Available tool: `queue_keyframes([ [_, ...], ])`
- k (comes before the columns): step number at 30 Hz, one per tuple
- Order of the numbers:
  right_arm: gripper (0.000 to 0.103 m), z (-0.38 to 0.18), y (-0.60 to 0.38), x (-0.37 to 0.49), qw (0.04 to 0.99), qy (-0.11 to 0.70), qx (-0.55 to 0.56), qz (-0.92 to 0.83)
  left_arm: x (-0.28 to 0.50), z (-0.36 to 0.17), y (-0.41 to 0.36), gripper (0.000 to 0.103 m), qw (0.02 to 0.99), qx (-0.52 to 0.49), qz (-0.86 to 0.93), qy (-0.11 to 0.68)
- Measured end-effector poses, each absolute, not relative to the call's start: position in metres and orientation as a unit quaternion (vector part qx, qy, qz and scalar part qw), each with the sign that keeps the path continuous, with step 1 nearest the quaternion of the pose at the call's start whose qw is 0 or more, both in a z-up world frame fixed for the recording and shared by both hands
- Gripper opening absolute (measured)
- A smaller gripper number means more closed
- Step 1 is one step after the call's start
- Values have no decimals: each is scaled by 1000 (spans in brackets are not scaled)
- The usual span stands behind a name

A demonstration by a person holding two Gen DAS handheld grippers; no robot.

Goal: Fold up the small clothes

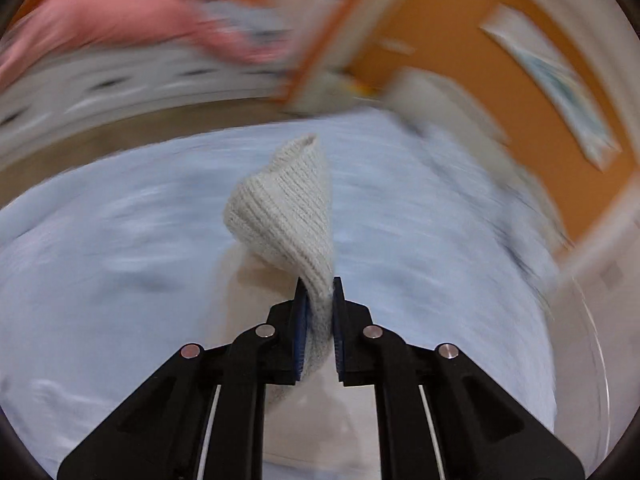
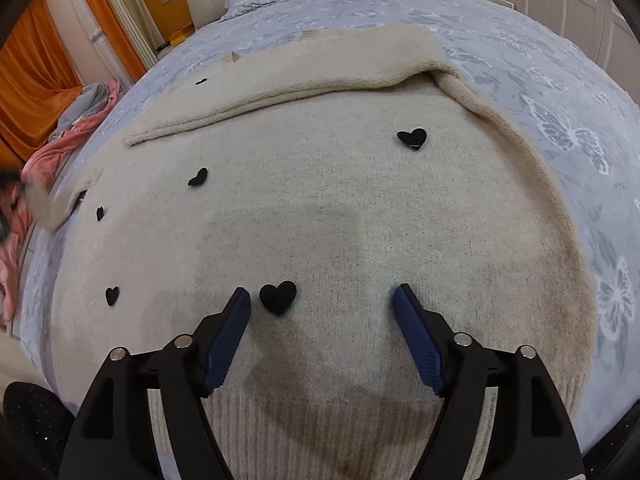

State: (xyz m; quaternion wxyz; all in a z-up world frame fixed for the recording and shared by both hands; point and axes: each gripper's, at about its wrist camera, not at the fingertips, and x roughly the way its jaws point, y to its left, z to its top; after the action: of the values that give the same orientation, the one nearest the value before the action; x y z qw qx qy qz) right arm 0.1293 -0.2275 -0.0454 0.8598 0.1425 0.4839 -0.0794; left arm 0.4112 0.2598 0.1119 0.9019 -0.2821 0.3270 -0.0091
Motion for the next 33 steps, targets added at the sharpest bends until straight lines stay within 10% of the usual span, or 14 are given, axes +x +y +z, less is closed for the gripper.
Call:
queue_keyframes([
  [6, 79, -45, -231, 125, 863, 473, 160, -74, 395, 121, 28, 16, 875, -217, -236, 363],
  [10, 77, -42, -240, 123, 861, 470, 183, -64, 355, 63, -62, 58, 849, -203, -238, 426],
  [25, 77, 0, -322, 252, 860, 401, 311, -61, 347, -21, 119, 72, 788, -410, 9, 459],
  [29, 57, -25, -312, 306, 832, 448, 325, -43, 367, -41, 134, 64, 755, -450, 21, 477],
  [31, 22, -36, -300, 327, 817, 479, 319, -32, 371, -34, 140, 22, 756, -461, 25, 465],
  [33, 10, -10, -297, 335, 837, 445, 318, -18, 376, -14, 142, 12, 774, -466, -5, 429],
])
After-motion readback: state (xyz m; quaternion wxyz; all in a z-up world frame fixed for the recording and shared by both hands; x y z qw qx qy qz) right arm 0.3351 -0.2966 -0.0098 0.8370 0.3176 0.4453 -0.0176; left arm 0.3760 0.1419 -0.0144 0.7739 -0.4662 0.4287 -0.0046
